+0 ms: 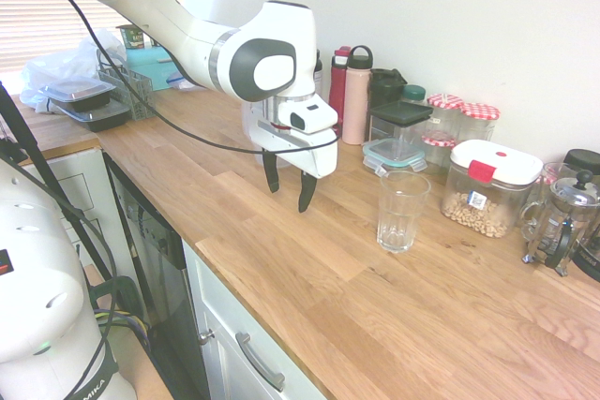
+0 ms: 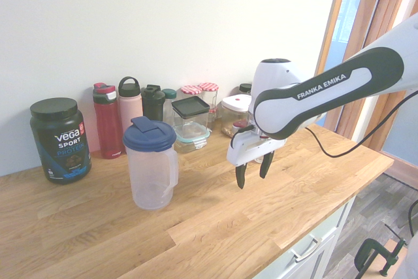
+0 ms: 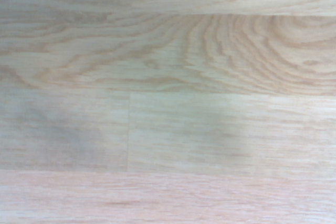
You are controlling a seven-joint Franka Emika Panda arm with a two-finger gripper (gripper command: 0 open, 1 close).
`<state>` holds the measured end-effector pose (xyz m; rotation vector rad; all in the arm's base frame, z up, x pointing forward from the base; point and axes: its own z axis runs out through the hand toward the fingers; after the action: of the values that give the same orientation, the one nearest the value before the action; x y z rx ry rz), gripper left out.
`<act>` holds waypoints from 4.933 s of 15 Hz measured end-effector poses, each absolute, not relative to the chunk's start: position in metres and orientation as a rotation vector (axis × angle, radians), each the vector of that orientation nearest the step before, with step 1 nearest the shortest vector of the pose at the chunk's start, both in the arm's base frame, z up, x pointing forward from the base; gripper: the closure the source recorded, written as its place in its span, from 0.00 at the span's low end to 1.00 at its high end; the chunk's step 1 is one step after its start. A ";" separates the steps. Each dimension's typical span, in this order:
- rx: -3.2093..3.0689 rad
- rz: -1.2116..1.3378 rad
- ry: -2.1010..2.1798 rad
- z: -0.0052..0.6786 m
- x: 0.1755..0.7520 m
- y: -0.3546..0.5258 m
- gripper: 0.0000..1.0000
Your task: Pour me some water
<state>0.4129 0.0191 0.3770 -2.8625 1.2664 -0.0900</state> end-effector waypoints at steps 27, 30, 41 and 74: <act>-2.729 -0.608 1.032 0.447 0.449 0.239 1.00; -2.731 -0.608 1.020 0.447 0.447 0.242 1.00; -2.727 -0.619 1.013 0.451 0.449 0.240 1.00; -3.103 -0.207 0.171 0.542 0.345 -0.284 1.00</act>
<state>0.3451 -0.2836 0.5424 -3.1031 0.1708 -0.2073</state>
